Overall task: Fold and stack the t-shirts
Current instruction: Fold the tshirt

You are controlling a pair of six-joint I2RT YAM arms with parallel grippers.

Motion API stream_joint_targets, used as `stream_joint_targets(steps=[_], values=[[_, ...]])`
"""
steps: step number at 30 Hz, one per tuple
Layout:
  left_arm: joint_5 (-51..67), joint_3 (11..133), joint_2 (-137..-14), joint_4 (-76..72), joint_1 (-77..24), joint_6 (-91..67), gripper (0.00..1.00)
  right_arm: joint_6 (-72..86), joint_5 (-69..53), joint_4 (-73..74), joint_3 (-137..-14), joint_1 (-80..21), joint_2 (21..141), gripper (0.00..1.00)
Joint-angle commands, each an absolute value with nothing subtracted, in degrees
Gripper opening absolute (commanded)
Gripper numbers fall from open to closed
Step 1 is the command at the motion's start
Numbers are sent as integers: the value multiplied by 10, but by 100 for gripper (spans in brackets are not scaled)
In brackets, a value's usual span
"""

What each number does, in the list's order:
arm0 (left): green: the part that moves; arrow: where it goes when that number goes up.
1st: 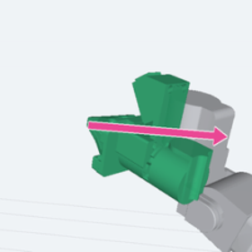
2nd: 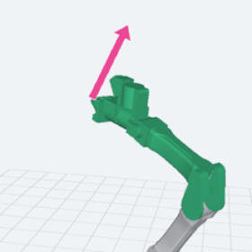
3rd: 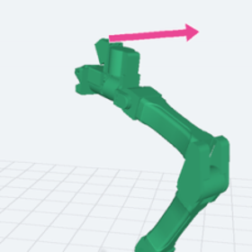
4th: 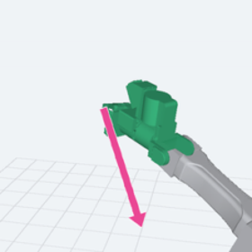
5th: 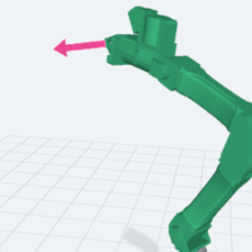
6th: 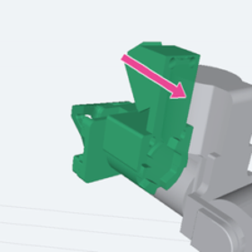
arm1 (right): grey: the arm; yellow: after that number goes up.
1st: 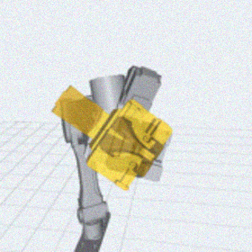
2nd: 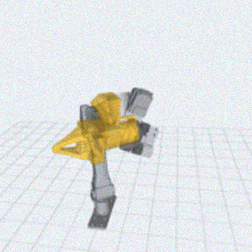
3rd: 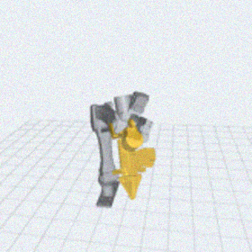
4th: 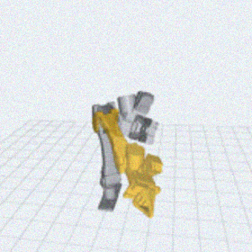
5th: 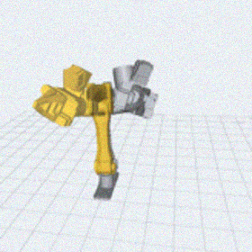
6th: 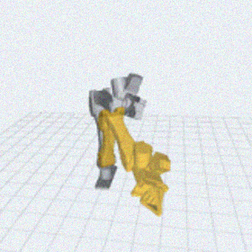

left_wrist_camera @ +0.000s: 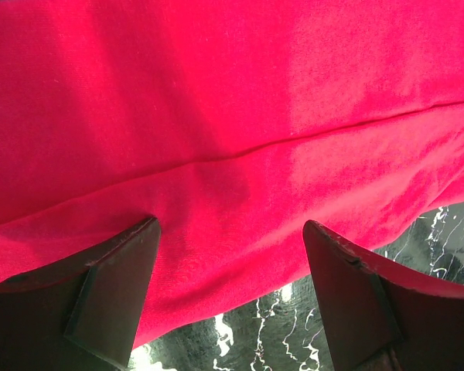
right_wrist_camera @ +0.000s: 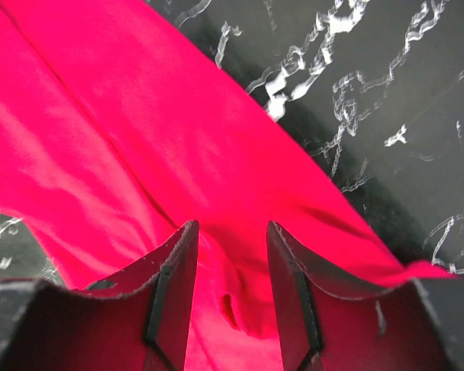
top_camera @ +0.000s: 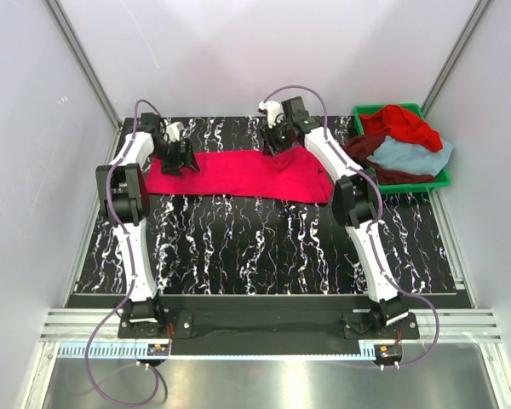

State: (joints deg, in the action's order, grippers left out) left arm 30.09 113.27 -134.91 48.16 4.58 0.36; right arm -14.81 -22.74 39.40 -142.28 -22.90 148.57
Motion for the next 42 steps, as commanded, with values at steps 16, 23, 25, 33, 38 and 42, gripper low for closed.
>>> stream_joint_targets(steps=[16,23,25,33,38,42], values=[[282,1120,-1327,498,37,6,82,-289,-126,279,-1147,-232,1274,48],[275,1114,-1319,499,37,10,82,-284,-147,314,-1201,-232,1313,47],[272,1112,-1319,499,37,10,82,-281,-168,329,-1204,-232,1311,47],[271,1117,-1323,497,37,9,82,-287,-205,356,-1179,-233,1302,44],[270,1115,-1321,499,37,10,82,-277,-215,365,-1177,-234,1314,40],[268,1114,-1321,498,37,10,82,-276,-219,373,-1187,-234,1329,38]])
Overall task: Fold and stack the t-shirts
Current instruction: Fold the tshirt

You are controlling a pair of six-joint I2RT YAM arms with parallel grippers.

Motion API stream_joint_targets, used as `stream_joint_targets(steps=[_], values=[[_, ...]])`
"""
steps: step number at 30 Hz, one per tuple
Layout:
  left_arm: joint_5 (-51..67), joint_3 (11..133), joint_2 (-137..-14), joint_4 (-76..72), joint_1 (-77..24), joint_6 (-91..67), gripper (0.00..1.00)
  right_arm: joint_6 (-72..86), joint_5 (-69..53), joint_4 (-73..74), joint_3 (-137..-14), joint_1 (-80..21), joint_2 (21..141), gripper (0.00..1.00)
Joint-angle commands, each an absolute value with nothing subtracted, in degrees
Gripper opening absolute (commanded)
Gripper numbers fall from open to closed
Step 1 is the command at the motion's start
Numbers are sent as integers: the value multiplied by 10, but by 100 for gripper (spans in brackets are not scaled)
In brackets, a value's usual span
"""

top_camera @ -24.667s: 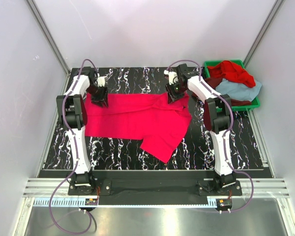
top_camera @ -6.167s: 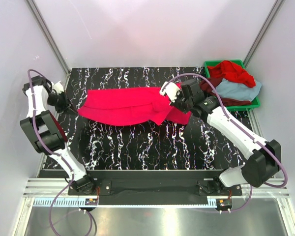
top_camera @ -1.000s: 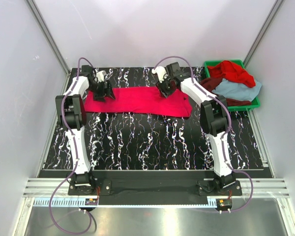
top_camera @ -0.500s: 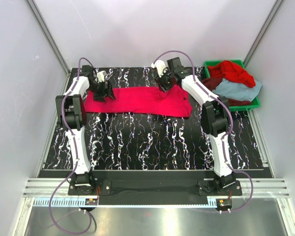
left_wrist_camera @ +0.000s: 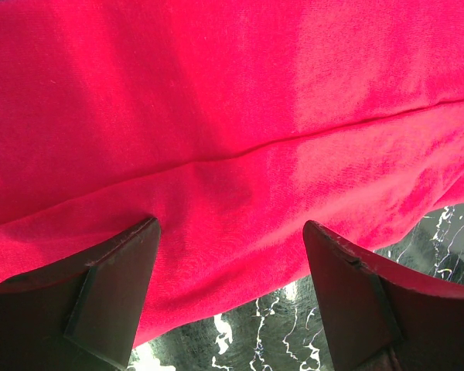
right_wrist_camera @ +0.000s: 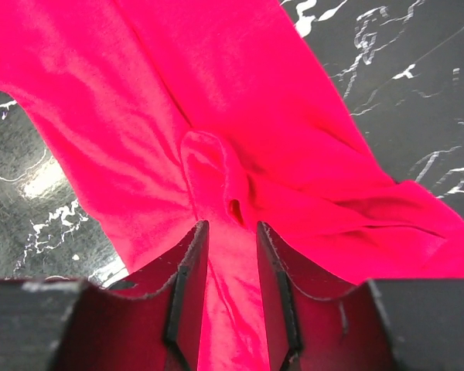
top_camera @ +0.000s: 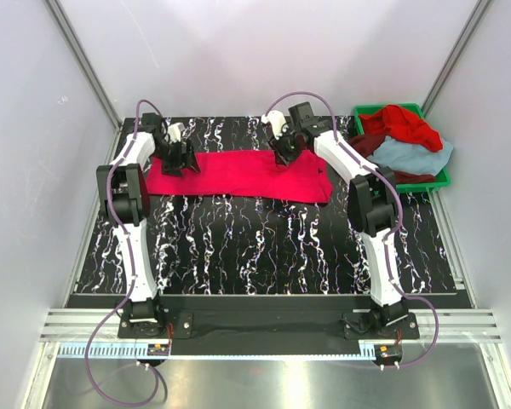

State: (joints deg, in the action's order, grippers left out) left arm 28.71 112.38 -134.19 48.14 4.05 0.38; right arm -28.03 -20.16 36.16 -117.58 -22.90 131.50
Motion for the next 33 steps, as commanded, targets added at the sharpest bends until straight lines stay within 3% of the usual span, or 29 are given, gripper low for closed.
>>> stream_joint_targets(steps=[1,8,11,13,14,33], values=[[268,1114,-1320,498,37,10,82,-277,-220,374,-1190,-234,1336,38],[261,1115,-1319,498,37,11,82,-280,-221,388,-1215,-235,1368,35],[261,1114,-1317,498,37,12,82,-284,-218,383,-1217,-236,1374,23],[259,1113,-1316,498,38,13,82,-284,-217,378,-1217,-236,1372,4],[259,1114,-1316,498,37,13,82,-281,-216,371,-1217,-236,1370,2],[258,1105,-1308,501,30,15,83,-364,-118,279,-1274,-259,1406,2]])
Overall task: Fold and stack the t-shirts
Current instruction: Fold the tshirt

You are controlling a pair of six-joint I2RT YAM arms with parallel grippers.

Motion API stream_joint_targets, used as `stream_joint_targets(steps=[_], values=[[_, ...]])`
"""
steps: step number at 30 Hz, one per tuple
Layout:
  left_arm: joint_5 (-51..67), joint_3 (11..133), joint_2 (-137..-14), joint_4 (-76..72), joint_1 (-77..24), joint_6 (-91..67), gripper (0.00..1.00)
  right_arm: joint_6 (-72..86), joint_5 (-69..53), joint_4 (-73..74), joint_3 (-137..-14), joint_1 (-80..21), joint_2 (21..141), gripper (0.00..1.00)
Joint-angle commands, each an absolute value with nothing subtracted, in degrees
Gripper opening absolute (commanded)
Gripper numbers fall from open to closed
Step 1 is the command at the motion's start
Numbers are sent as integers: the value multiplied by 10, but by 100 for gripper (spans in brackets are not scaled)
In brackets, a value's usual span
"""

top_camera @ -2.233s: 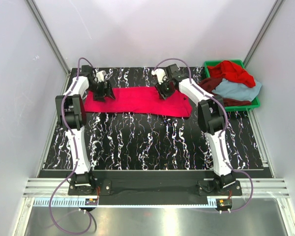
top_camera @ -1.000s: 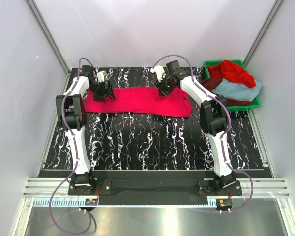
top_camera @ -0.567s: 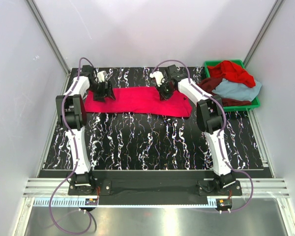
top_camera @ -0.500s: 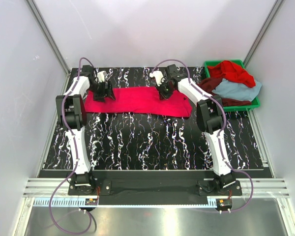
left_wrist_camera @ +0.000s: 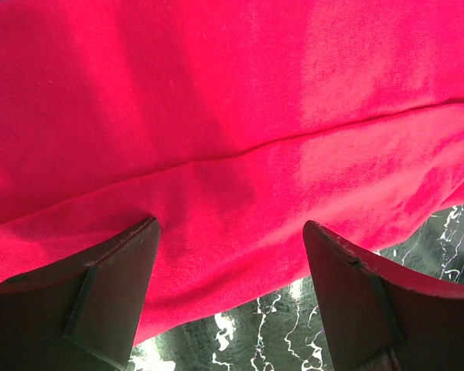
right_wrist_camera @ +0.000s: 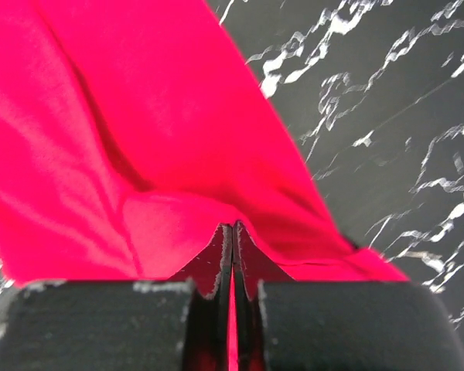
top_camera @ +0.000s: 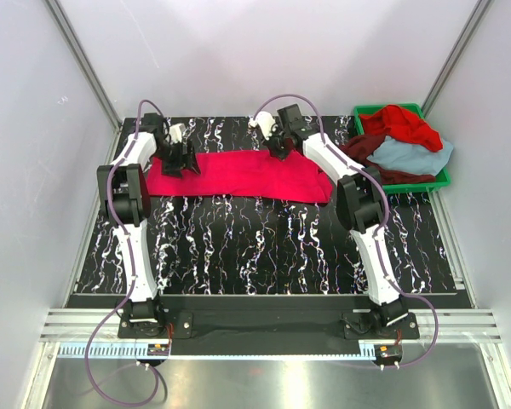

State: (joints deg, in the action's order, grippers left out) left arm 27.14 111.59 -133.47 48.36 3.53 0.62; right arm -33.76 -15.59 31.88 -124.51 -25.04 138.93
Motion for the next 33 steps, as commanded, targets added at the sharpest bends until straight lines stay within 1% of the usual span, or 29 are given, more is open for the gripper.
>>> stream_joint_targets(steps=[1,2,4,5,6,7,8,9,11,13,15,17,18,19,22,24,25,27,28,29,30,31,33], values=[[258,1104,-1308,501,31,14,83,-366,-115,279,-1281,-259,1411,3],[258,1104,-1307,501,31,15,83,-369,-105,275,-1284,-260,1416,4],[258,1103,-1307,501,31,15,83,-371,-93,269,-1291,-263,1428,9],[259,1103,-1306,502,30,15,83,-373,-84,270,-1295,-265,1432,14],[259,1102,-1306,501,30,14,83,-371,-78,268,-1296,-266,1440,23],[259,1102,-1306,501,30,14,83,-367,-73,265,-1299,-267,1443,38],[260,1102,-1304,503,30,13,83,-355,-63,263,-1300,-268,1443,43],[260,1102,-1303,502,30,12,83,-347,-56,259,-1300,-268,1441,49],[261,1098,-1297,502,29,12,83,-324,-43,254,-1293,-268,1419,51],[256,1093,-1293,500,27,11,83,-313,-32,225,-1254,-268,1390,56],[251,1090,-1285,498,26,11,84,-306,-26,201,-1221,-268,1342,57],[236,1093,-1277,498,23,15,86,-299,-16,184,-1188,-269,1304,58],[218,1103,-1275,503,23,18,94,-297,-11,183,-1182,-268,1294,58],[214,1108,-1273,502,23,17,99,-295,-8,182,-1172,-268,1283,58],[219,1129,-1263,501,23,14,99,-281,14,179,-1143,-267,1244,59],[210,1139,-1252,497,20,1,99,-252,12,198,-1129,-268,1218,63],[207,1140,-1250,495,21,1,99,-236,3,207,-1111,-265,1209,65],[199,1140,-1242,490,19,-17,99,-177,-28,244,-1085,-262,1193,66],[198,1139,-1240,490,19,-19,99,-150,-58,255,-1075,-253,1189,69],[194,1139,-1239,490,19,-20,99,-82,-80,264,-1066,-245,1187,71],[180,1138,-1240,490,18,-17,99,-46,-108,284,-1050,-238,1187,74],[172,1140,-1244,490,18,-14,99,19,-166,290,-1040,-220,1188,75],[143,1151,-1252,490,19,-4,99,56,-199,293,-1001,-211,1188,77]])
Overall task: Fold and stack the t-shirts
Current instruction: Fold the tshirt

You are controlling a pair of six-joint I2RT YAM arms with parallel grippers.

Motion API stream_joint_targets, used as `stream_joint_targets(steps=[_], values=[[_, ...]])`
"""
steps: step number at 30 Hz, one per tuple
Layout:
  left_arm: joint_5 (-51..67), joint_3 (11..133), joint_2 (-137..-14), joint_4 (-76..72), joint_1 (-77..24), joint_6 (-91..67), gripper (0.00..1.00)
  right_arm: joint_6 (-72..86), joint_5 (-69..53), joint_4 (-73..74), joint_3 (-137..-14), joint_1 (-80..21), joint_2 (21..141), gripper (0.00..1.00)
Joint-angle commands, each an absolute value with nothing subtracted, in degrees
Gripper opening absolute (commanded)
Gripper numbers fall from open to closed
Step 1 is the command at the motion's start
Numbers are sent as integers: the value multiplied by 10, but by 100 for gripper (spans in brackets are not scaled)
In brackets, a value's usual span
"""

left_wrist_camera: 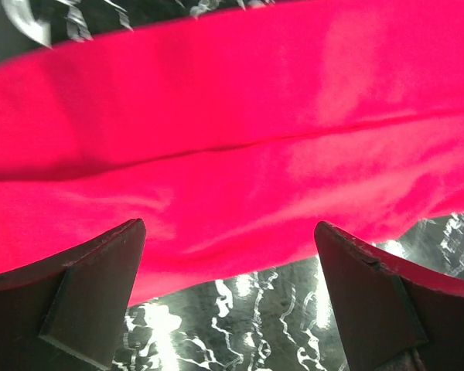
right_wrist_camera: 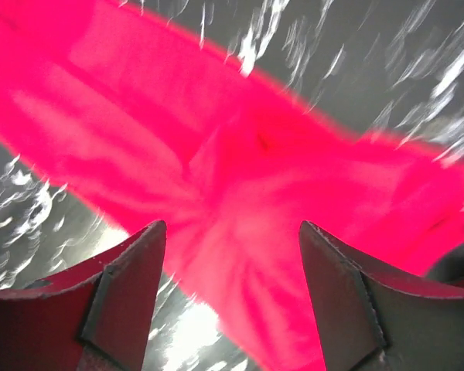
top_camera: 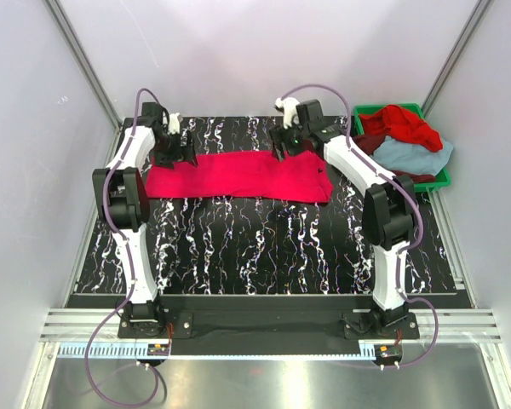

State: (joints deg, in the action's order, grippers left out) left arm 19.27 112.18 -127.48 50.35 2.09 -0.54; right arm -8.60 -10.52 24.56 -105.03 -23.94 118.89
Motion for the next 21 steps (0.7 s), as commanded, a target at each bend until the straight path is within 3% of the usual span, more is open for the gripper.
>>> stream_joint_targets(steps=[1,9,21], values=[[135,1158,-1258,493,19,-4,99,69,-206,293,-993,-207,1188,78],[102,1212,-1294,489,18,37,95,110,-229,295,-1007,-172,1214,78],[156,1215,-1314,490,18,49,95,146,-246,284,-1093,-166,1287,77]])
